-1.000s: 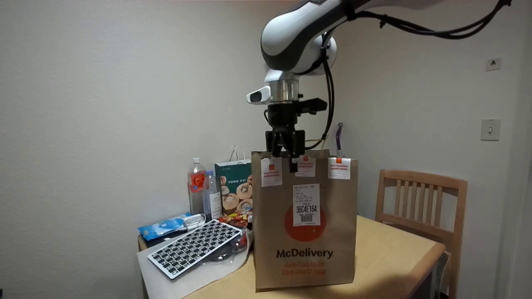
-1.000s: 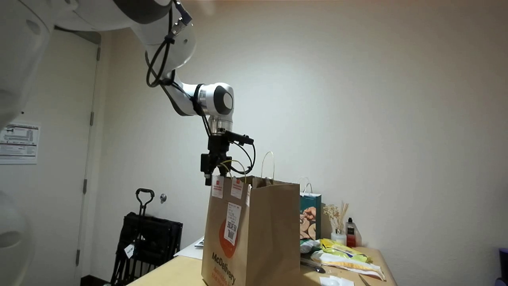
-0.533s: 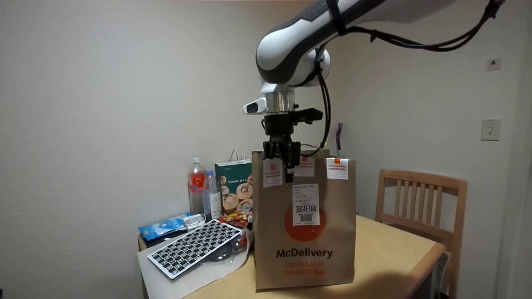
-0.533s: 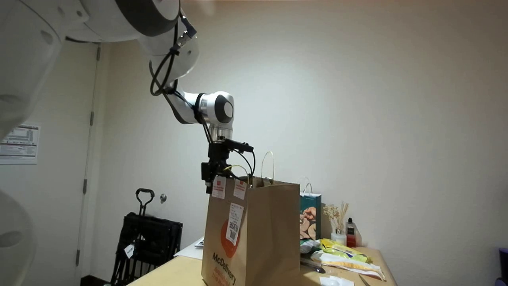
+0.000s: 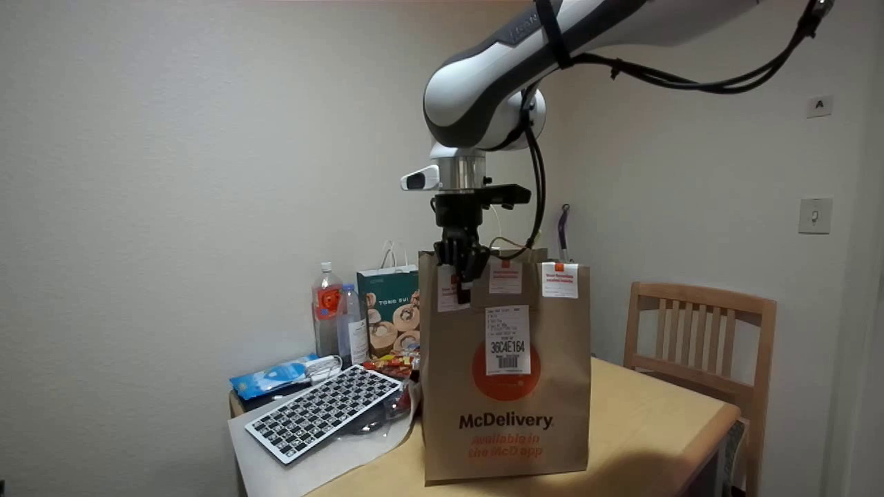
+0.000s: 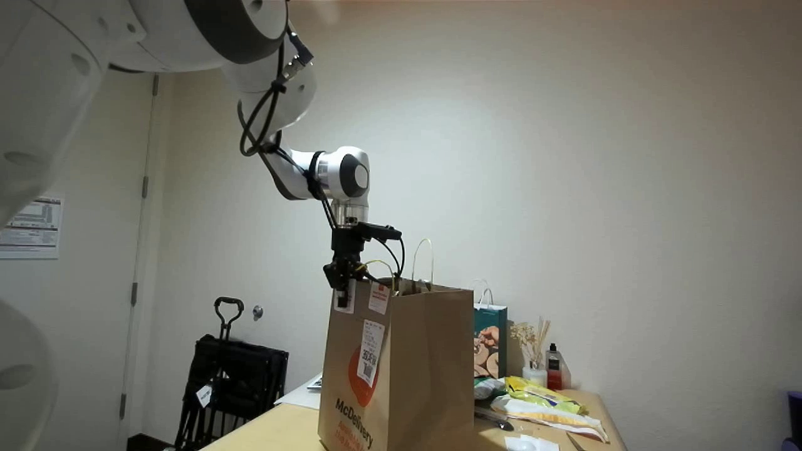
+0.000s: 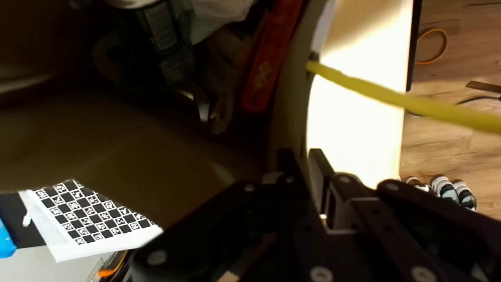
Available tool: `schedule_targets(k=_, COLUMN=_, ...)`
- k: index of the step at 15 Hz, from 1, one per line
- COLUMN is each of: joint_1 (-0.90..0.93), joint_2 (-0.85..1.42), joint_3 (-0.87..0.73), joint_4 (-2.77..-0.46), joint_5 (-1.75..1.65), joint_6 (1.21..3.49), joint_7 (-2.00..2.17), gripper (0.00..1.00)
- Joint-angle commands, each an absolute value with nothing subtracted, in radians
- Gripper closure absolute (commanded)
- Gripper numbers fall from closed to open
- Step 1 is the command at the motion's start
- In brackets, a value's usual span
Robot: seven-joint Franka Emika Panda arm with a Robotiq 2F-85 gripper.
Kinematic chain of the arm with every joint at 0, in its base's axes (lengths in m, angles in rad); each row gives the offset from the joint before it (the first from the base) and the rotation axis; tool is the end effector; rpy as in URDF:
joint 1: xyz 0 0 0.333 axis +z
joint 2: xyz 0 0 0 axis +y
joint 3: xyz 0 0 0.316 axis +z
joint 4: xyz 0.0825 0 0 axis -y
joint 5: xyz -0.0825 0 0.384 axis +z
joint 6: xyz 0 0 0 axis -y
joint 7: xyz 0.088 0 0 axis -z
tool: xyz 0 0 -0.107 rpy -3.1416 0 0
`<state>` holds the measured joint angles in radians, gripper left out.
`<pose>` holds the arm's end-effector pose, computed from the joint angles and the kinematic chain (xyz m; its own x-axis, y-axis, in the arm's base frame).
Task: Turn the brown bag to the left
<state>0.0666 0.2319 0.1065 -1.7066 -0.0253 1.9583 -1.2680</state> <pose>0.6225 0.1023 0.4560 0.1231 0.9924 0.0071 0.9922 -0.1232 0.0200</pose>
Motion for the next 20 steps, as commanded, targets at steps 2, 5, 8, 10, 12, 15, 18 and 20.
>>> schedule_targets(k=2, joint_1=0.053, joint_2=0.228, joint_3=0.118, joint_4=-1.702, joint_5=-0.013, joint_6=1.945, joint_7=-1.319, gripper=1.00)
schedule_targets(k=5, joint_1=0.036, joint_2=0.212, joint_3=0.128, joint_4=-1.707, joint_5=0.051, joint_6=1.893, joint_7=-1.424, gripper=1.00)
schedule_targets(k=8, joint_1=0.014, joint_2=0.196, joint_3=0.129, joint_4=-1.701, joint_5=0.115, joint_6=1.787, joint_7=-1.583, gripper=1.00)
schedule_targets(k=10, joint_1=0.003, joint_2=0.191, joint_3=0.120, joint_4=-1.689, joint_5=0.141, joint_6=1.716, joint_7=-1.663, gripper=1.00)
schedule_targets(k=12, joint_1=-0.005, joint_2=0.182, joint_3=0.111, joint_4=-1.686, joint_5=0.141, joint_6=1.662, joint_7=-1.729, gripper=1.00)
schedule_targets(k=15, joint_1=0.003, joint_2=0.172, joint_3=0.098, joint_4=-1.692, joint_5=0.082, joint_6=1.634, joint_7=-1.755, gripper=1.00)
schedule_targets(k=18, joint_1=0.009, joint_2=0.199, joint_3=0.095, joint_4=-1.677, joint_5=0.096, joint_6=1.650, joint_7=-1.719, gripper=0.99)
schedule_targets(k=20, joint_1=0.014, joint_2=0.201, joint_3=0.096, joint_4=-1.678, joint_5=0.086, joint_6=1.668, joint_7=-1.701, gripper=0.74)
